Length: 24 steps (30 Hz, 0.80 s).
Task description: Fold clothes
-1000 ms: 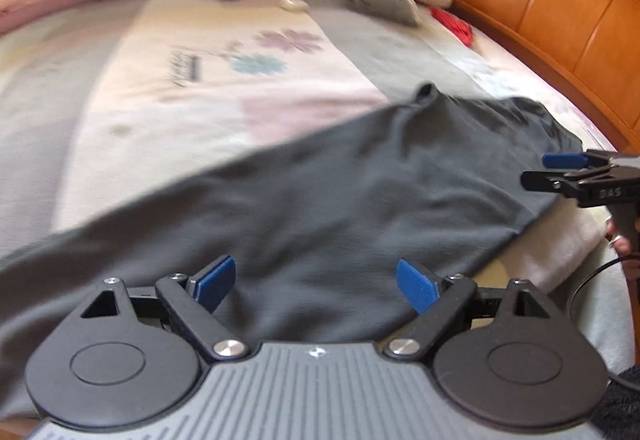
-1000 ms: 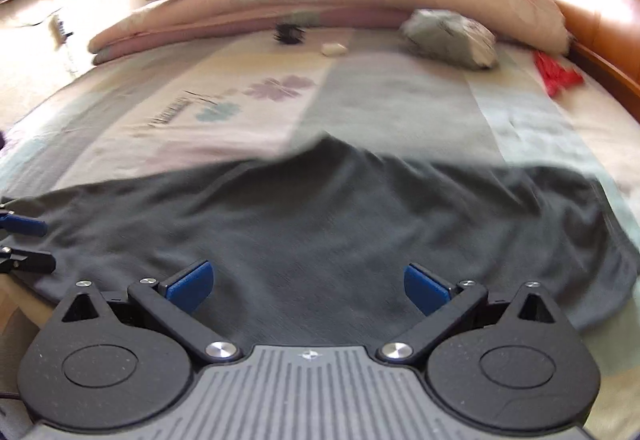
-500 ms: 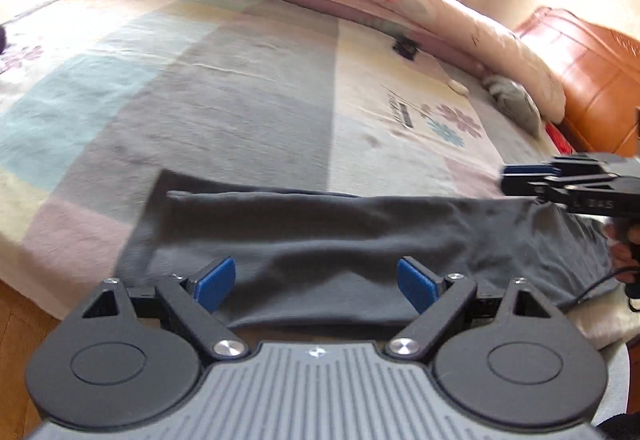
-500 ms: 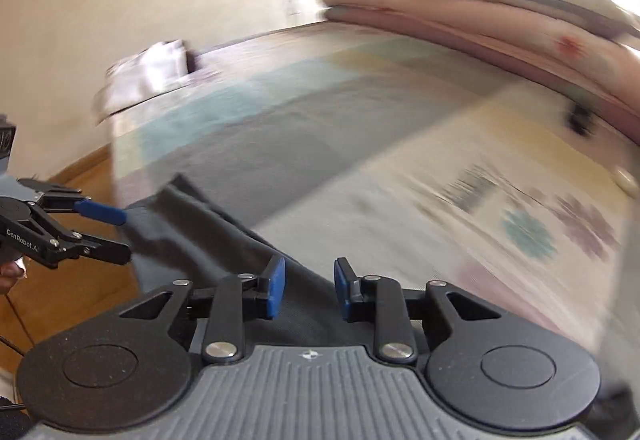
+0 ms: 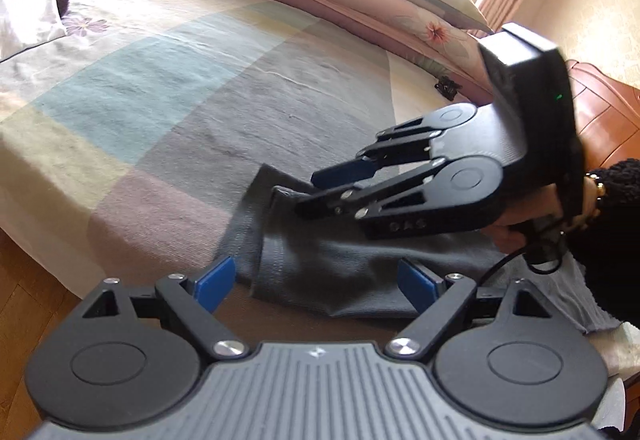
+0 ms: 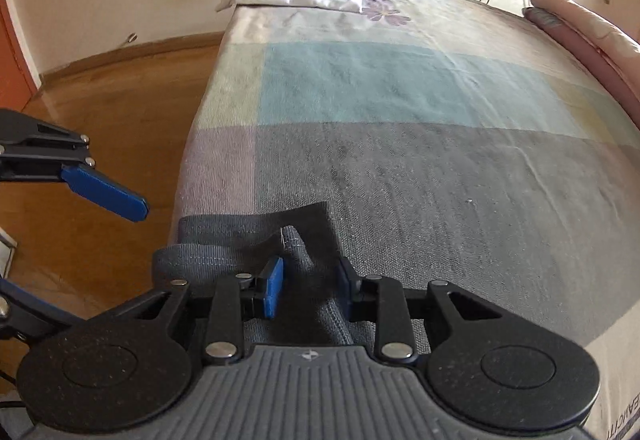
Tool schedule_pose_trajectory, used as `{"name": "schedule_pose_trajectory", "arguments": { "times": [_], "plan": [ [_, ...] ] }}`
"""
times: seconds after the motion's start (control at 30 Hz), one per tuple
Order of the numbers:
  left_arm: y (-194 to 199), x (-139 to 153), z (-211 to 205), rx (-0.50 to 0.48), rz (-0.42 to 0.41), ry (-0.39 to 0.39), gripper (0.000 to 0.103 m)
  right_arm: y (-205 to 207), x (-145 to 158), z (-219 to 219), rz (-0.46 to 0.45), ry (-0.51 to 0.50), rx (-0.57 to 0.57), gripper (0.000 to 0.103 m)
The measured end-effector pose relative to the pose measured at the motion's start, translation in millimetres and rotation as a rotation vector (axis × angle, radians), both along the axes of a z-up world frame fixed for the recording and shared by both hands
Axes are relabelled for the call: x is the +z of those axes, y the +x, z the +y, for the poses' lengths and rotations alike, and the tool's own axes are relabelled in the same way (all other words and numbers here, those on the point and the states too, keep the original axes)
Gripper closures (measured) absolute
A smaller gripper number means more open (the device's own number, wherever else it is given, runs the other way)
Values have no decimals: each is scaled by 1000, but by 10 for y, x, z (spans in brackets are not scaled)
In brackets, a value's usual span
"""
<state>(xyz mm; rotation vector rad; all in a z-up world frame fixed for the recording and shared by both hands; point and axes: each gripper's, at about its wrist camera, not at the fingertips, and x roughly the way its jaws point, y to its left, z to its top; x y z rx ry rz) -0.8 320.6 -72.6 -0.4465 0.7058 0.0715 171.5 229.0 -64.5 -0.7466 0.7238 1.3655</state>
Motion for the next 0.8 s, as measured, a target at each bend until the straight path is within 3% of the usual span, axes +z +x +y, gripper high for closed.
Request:
{"name": "schedule_pose_trajectory", "arguments": {
  "times": [0.03, 0.07, 0.1, 0.37, 0.47, 0.63, 0.7, 0.8],
  "plan": [
    [-22, -8, 24, 5, -6, -5, 15, -17, -21, 8, 1, -12, 18, 73],
    [-40, -16, 47, 11, -10, -12, 15, -36, -13, 4, -12, -3, 27, 89],
    [-48, -23, 62, 16, -13, -17, 15, -54, -5, 1, -25, 5, 36, 100],
    [-50, -40, 109, 19, -46, -72, 15, 181, 110, 121, -13, 79, -57, 99],
    [-28, -42, 88, 16, -53, -81, 15, 163, 84, 55, -19, 62, -84, 93],
    [-31, -67, 120, 48, -41, -86, 15, -52, 352, -327, -42, 121, -94, 85],
    [-43, -79, 195, 80, -40, -126, 15, -210, 337, -448, -20, 103, -61, 85],
    [-84, -125, 359, 138, -57, -261, 15, -436, 234, -541, -6, 79, -29, 85]
  ]
}}
